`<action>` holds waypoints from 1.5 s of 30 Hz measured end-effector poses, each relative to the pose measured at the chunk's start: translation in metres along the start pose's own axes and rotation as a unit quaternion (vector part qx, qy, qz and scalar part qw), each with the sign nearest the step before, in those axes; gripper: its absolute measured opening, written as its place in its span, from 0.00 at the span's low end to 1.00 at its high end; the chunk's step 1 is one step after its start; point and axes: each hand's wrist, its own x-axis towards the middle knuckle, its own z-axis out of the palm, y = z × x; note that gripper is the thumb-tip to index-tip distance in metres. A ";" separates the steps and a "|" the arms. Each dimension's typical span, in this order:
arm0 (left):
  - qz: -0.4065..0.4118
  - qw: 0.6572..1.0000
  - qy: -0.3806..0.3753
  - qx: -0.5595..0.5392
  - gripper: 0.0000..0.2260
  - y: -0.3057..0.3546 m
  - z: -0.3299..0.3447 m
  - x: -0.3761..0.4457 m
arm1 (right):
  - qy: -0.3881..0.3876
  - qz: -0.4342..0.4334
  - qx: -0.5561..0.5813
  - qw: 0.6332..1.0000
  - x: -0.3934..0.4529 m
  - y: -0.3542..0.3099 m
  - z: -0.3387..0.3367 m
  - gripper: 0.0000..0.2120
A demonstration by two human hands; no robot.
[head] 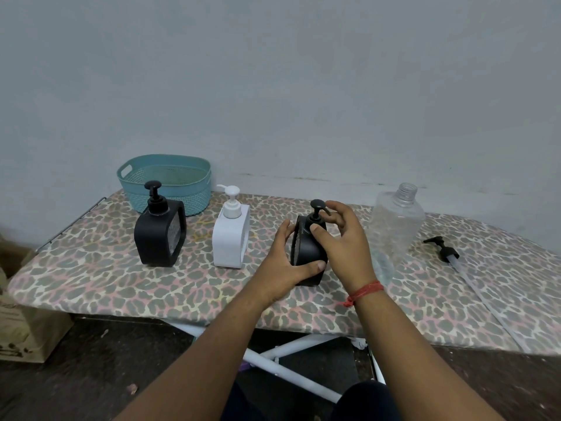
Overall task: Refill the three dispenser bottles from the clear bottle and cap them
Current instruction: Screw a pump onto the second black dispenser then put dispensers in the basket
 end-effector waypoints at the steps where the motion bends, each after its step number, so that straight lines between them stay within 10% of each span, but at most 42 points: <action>1: 0.000 1.000 -0.001 -0.001 0.55 0.000 0.000 0.000 | 0.007 -0.001 -0.010 1.000 0.000 0.000 0.000 0.22; 45: -0.003 1.000 0.001 -0.005 0.57 -0.002 0.000 0.004 | 0.023 0.002 -0.012 1.000 0.001 -0.008 0.005 0.18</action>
